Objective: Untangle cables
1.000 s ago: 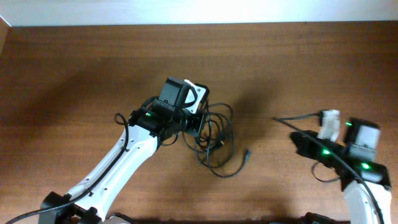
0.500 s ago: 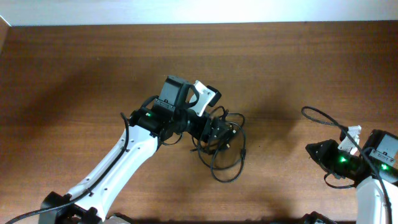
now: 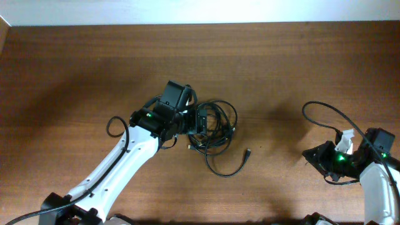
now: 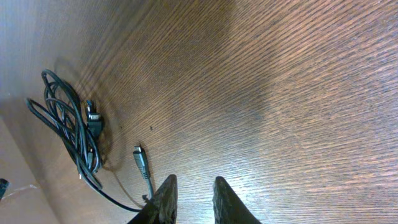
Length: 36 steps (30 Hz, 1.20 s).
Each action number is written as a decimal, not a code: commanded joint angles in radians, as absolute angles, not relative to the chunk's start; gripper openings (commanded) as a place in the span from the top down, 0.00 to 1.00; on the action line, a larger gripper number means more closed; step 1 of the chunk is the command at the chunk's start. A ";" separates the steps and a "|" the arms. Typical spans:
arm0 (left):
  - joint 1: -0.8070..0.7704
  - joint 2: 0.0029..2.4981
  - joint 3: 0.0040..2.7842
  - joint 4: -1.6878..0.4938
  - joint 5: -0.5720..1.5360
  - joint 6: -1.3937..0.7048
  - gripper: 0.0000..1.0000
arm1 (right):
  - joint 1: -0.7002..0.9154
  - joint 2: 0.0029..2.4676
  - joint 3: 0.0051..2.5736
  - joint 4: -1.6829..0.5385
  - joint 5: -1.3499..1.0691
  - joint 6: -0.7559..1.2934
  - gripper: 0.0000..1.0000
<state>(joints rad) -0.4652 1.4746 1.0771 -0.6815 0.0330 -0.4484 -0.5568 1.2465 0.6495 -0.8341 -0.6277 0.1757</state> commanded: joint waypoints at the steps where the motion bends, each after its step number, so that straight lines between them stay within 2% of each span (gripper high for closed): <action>1: -0.465 1.464 1.081 -0.702 -0.095 -0.516 0.01 | -0.562 1.252 0.646 -0.838 -0.616 0.160 0.80; 5: -0.465 1.464 1.081 -0.696 -0.068 -0.531 0.01 | -0.562 1.252 0.645 -0.842 -0.616 0.161 0.80; 8: -0.465 1.474 1.081 -0.649 0.043 -0.530 0.01 | -0.562 1.252 0.645 -0.842 -0.616 0.160 0.80; 11: -0.484 1.520 1.080 -0.521 0.110 -0.550 0.04 | -0.562 1.252 0.645 -0.842 -0.616 0.161 0.80; 14: -0.521 1.614 1.080 -0.384 0.115 -0.657 0.07 | -0.562 1.252 0.645 -0.846 -0.615 0.161 0.80; 18: -0.581 1.764 1.080 -0.144 0.224 -0.667 0.12 | -0.562 1.252 0.645 -0.850 -0.615 0.161 0.80; 20: -0.598 1.812 1.080 -0.059 0.258 -0.667 0.16 | -0.562 1.252 0.645 -0.850 -0.615 0.161 0.80; 23: -0.629 1.884 1.080 0.013 0.270 -0.719 0.34 | -0.562 1.252 0.645 -0.854 -0.615 0.161 0.80; 24: -0.634 1.897 1.080 0.015 0.270 -0.719 0.36 | -0.562 1.252 0.645 -0.854 -0.615 0.161 0.80; 27: -0.638 1.909 1.080 0.016 0.270 -0.719 0.66 | -0.562 1.252 0.645 -0.853 -0.615 0.161 0.80; 28: -0.638 1.909 1.080 0.023 0.270 -0.719 0.69 | -0.562 1.252 0.645 -0.853 -0.615 0.161 0.79; 30: -0.638 1.909 1.080 0.013 0.269 -0.718 0.48 | -0.562 1.252 0.645 -0.854 -0.614 0.161 0.79; 32: -0.636 1.909 1.080 -0.005 0.268 -0.718 0.69 | -0.562 1.252 0.645 -0.854 -0.582 0.161 0.76; 33: -0.636 1.909 1.080 -0.008 0.271 -0.718 0.71 | -0.562 1.252 0.645 -0.854 -0.564 0.161 0.75; 34: -0.637 1.909 1.080 -0.015 0.270 -0.717 0.69 | -0.562 1.252 0.645 -0.858 -0.562 0.161 0.70; 35: -0.637 1.909 1.080 -0.025 0.270 -0.717 0.62 | -0.562 1.252 0.645 -0.862 -0.563 0.161 0.67; 36: -0.637 1.909 1.080 -0.038 0.270 -0.717 0.65 | -0.562 1.252 0.645 -0.865 -0.563 0.161 0.65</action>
